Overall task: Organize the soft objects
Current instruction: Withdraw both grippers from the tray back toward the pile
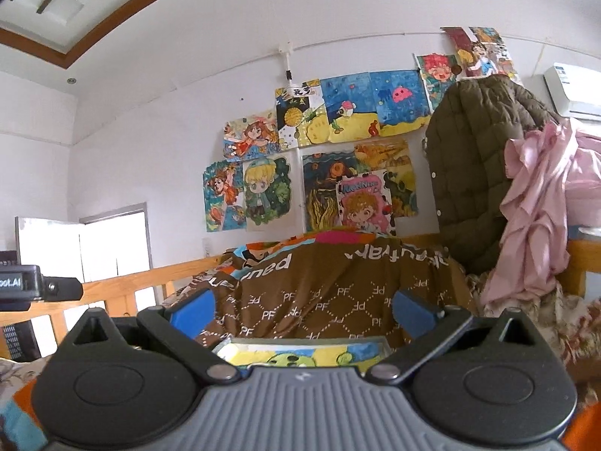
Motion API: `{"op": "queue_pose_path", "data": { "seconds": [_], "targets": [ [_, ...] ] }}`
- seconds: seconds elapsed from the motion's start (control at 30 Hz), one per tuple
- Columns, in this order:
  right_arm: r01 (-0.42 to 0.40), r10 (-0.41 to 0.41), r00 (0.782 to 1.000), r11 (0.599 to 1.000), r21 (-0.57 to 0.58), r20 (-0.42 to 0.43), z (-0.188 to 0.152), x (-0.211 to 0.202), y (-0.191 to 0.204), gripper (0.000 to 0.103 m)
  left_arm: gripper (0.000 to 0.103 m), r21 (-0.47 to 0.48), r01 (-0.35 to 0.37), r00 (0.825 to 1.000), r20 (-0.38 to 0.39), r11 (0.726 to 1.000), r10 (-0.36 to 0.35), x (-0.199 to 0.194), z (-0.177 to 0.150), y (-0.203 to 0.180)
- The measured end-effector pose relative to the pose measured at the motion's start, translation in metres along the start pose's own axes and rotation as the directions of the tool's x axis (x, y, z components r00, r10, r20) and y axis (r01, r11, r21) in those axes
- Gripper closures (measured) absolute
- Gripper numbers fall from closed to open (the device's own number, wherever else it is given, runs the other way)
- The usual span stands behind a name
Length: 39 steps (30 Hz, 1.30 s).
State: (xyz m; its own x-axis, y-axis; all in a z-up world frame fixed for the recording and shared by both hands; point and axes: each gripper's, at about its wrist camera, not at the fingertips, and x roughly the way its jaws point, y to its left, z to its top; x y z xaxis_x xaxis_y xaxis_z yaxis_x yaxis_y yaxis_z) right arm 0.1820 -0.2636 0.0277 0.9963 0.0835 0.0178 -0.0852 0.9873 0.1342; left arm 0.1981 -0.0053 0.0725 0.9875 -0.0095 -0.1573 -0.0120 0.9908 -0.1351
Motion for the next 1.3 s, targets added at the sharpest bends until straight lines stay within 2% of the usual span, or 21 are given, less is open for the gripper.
{"op": "queue_pose_path", "data": {
  "seconds": [0.17,0.3,0.47,0.73,0.93,1.1,1.3],
  "targets": [
    [-0.004,0.004,1.0,1.0,-0.006,-0.026,-0.01,-0.035,0.009,0.0,0.001,-0.009,0.005,1.0,0.018,1.0,-0.005,-0.03,-0.005,0.016],
    [-0.02,0.021,0.997,1.0,0.016,-0.078,-0.017,-0.054,0.012,0.0,0.001,-0.023,0.021,1.0,0.022,0.999,-0.021,-0.046,-0.01,0.021],
    [0.01,-0.007,0.993,1.0,0.019,-0.117,-0.023,-0.07,0.016,0.0,0.001,0.001,0.067,0.997,0.031,0.998,-0.067,-0.066,-0.022,0.019],
    [0.031,-0.035,0.982,0.999,-0.023,-0.186,-0.032,-0.087,0.03,0.0,0.001,0.022,0.071,0.996,-0.055,0.997,-0.07,-0.079,-0.047,0.018],
    [0.061,-0.076,0.962,0.996,-0.063,-0.261,-0.044,-0.097,0.038,0.0,0.001,0.071,0.069,0.99,-0.131,0.995,-0.059,-0.083,-0.077,0.013],
    [0.107,-0.116,0.948,0.993,-0.045,-0.296,-0.048,-0.1,0.037,0.0,0.001,0.129,0.09,0.985,-0.158,0.988,-0.069,-0.081,-0.096,0.011],
    [0.122,-0.128,0.936,0.992,-0.038,-0.328,-0.053,-0.1,0.033,0.0,0.001,0.148,0.063,0.984,-0.174,0.987,-0.037,-0.08,-0.103,0.018]
  ]
}}
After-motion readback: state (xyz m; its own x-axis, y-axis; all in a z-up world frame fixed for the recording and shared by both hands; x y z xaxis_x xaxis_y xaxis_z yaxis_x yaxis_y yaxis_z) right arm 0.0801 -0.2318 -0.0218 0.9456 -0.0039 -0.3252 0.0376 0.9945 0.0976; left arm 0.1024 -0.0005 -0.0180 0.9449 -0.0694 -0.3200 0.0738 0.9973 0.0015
